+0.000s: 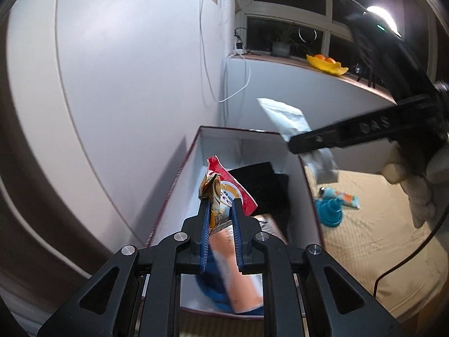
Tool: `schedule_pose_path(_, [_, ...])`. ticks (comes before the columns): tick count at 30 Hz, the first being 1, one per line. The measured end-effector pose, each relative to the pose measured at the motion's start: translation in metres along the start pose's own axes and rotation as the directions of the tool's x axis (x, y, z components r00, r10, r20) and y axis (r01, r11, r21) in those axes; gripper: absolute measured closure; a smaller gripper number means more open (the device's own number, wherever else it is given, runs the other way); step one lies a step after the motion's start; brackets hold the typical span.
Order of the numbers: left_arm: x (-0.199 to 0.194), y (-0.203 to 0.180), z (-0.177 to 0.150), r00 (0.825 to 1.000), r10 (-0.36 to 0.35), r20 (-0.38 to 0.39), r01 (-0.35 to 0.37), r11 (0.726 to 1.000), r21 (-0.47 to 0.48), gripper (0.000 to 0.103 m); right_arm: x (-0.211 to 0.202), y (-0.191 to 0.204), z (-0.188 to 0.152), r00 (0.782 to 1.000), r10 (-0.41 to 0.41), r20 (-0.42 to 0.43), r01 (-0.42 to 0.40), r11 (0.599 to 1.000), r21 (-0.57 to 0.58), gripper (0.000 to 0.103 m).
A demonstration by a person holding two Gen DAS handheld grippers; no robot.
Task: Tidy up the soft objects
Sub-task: 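Carry both items into the box and open both grippers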
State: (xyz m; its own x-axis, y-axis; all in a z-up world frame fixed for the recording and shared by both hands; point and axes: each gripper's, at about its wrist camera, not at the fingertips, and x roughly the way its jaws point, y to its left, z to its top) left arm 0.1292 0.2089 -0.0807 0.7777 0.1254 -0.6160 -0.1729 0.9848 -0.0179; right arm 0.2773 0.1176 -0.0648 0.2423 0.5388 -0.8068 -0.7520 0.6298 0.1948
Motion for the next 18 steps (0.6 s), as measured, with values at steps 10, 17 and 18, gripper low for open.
schedule_pose_path(10, [0.009, 0.004, -0.008, 0.999, 0.023, -0.027, -0.023, 1.0, 0.021, 0.089, 0.044, 0.015, 0.017, 0.997, 0.063, -0.047, -0.062, 0.998, 0.023, 0.064])
schedule_pose_path(17, [0.009, 0.004, -0.005, 0.999, 0.026, -0.023, -0.026, 1.0, -0.015, 0.034, 0.041, 0.02, 0.013, 0.999, 0.039, -0.024, -0.038, 0.999, 0.013, 0.037])
schedule_pose_path(18, [0.008, 0.003, -0.005, 1.0, 0.023, -0.021, -0.023, 1.0, -0.01, 0.034, 0.037, 0.022, 0.012, 0.999, 0.039, -0.02, -0.039, 0.999, 0.012, 0.037])
